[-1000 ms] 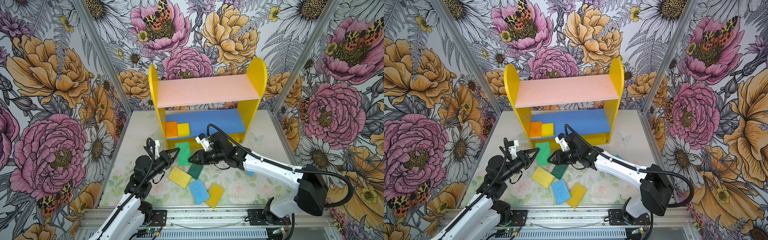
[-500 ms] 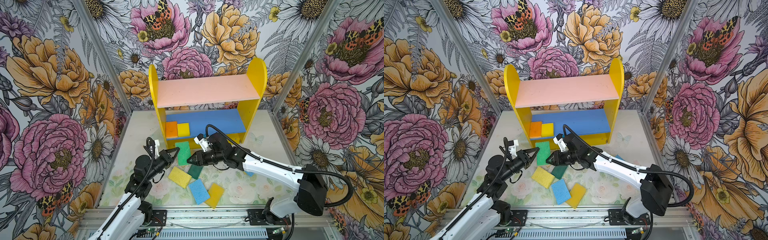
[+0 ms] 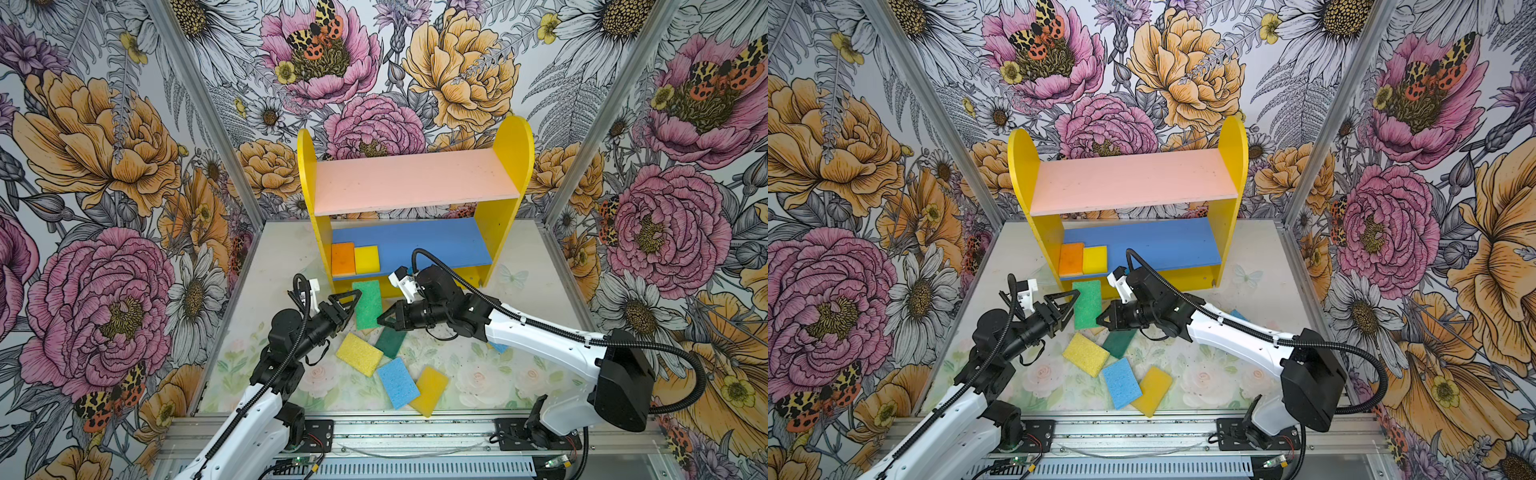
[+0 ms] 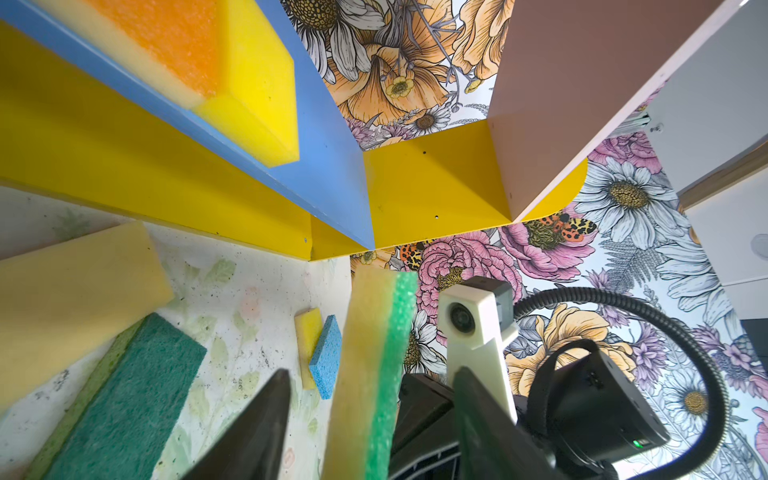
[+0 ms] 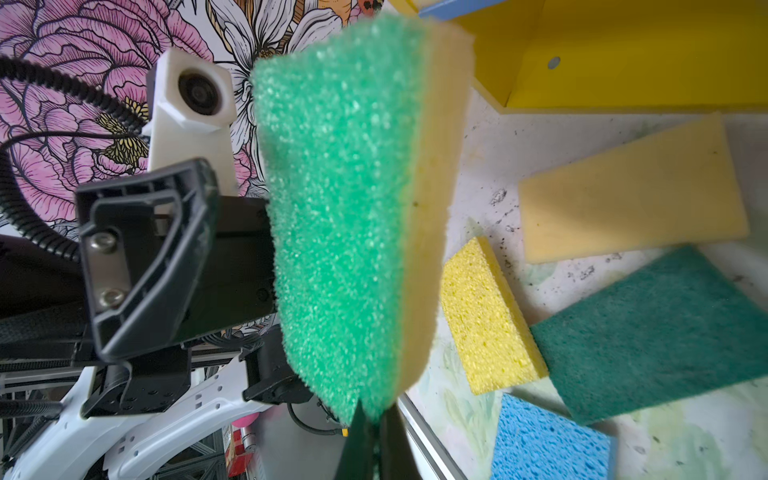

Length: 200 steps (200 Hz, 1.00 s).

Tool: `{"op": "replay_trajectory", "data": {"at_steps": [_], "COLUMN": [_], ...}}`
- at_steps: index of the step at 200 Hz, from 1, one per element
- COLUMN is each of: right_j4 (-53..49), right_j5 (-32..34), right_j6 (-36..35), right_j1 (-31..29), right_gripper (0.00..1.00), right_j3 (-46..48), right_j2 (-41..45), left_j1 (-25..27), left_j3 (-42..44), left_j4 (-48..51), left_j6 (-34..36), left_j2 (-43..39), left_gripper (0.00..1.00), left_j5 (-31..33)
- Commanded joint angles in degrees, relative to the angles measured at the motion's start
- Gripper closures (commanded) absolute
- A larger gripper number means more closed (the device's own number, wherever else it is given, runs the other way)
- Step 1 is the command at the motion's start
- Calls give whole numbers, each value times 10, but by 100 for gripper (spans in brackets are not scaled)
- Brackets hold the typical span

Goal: Place and organize the cleaning sponges onto the shelf
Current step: 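Carry the green sponge onto the blue shelf beside the yellow sponge with the right gripper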

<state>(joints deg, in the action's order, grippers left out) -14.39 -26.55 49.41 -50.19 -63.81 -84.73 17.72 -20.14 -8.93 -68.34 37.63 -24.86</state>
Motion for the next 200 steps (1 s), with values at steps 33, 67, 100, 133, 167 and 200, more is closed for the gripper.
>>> {"op": "replay_trajectory", "data": {"at_steps": [33,67,100,133,167,200], "right_j4": [-45,-91,-111,-130,-157,-177], "right_j5": [23,16,5,-8,-14,-20], "right_j6": [-50,-96,-121,-139,-161,-174], "right_j1": [97,135,155,174,187,201], "right_gripper": [100,100,100,100,100,100], "right_j3": [-38,-98,-142,-175,-204,-219], "right_j2": [19,-27,-71,-106,-129,-142], "left_j1": [-54,-95,-110,-115,-118,-120], "left_j3": [-51,-39,-59,-71,-71,-72], "left_j4": [232,254,305,319,327,337], "left_j6": [85,76,118,139,148,157], "left_j2": [-102,-138,-140,-117,-116,-109], "left_gripper": [1,1,1,1,1,1], "left_j5": [21,-15,-21,-44,-44,-39]}}
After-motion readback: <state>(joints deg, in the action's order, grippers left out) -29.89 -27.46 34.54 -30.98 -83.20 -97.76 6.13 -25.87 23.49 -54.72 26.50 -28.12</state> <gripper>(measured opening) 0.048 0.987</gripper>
